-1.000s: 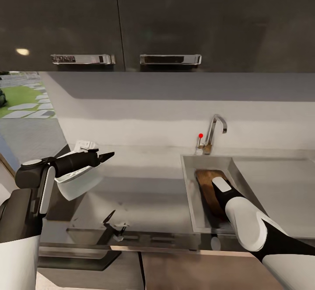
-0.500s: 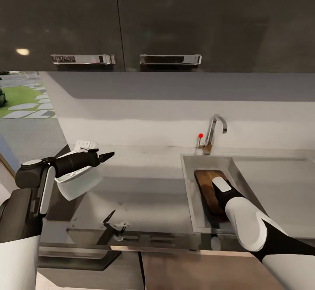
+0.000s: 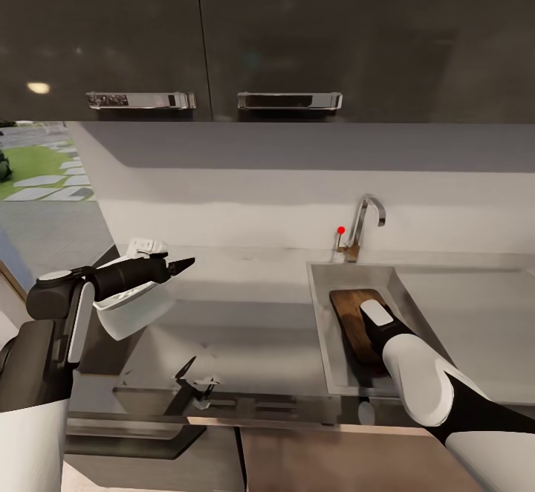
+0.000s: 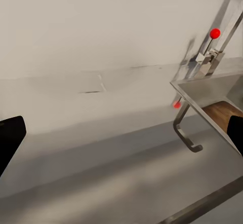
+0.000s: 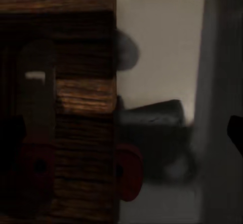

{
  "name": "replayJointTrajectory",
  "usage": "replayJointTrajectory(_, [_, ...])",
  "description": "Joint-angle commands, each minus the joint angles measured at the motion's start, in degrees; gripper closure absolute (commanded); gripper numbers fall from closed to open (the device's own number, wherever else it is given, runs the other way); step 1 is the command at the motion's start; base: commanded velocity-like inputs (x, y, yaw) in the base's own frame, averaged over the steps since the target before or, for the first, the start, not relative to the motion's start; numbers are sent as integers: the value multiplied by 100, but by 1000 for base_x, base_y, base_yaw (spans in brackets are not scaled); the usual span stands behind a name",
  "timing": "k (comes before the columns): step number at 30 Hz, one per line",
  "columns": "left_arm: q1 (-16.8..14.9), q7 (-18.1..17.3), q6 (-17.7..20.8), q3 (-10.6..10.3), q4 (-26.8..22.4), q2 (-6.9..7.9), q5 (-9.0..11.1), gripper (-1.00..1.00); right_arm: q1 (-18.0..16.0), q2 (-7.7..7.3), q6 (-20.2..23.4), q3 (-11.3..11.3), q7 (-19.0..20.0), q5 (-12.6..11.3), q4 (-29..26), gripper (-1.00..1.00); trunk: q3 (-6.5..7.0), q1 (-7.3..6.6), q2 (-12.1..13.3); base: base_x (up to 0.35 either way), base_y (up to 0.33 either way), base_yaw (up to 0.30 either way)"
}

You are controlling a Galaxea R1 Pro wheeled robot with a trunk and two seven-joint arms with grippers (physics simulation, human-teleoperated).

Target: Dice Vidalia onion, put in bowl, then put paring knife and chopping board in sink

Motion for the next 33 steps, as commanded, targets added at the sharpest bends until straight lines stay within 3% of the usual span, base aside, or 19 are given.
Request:
replayJointTrajectory(1, [-6, -23, 41, 6, -3, 0, 1, -100, -1, 0, -37, 26, 49, -59, -17, -100, -7, 1, -6, 0, 0, 0])
replayJointTrajectory(12, [-6, -23, 33, 6, -3, 0, 1, -100, -1, 9, 242, 25, 181, -67, -448, -100, -7, 1, -6, 0, 0, 0])
replayJointTrajectory(17, [-6, -23, 32, 6, -3, 0, 1, -100, -1, 92, 953, 32, 185, -67, -910, -100, -7, 1, -6, 0, 0, 0])
replayJointTrajectory(24, [-6, -23, 32, 6, -3, 0, 1, -100, -1, 150, 1354, 41, 185, -68, -1114, -100, -7, 1, -6, 0, 0, 0])
replayJointTrajectory(33, [-6, -23, 32, 6, -3, 0, 1, -100, -1, 282, 2039, 217, 185, -76, -1506, -100, -7, 1, -6, 0, 0, 0])
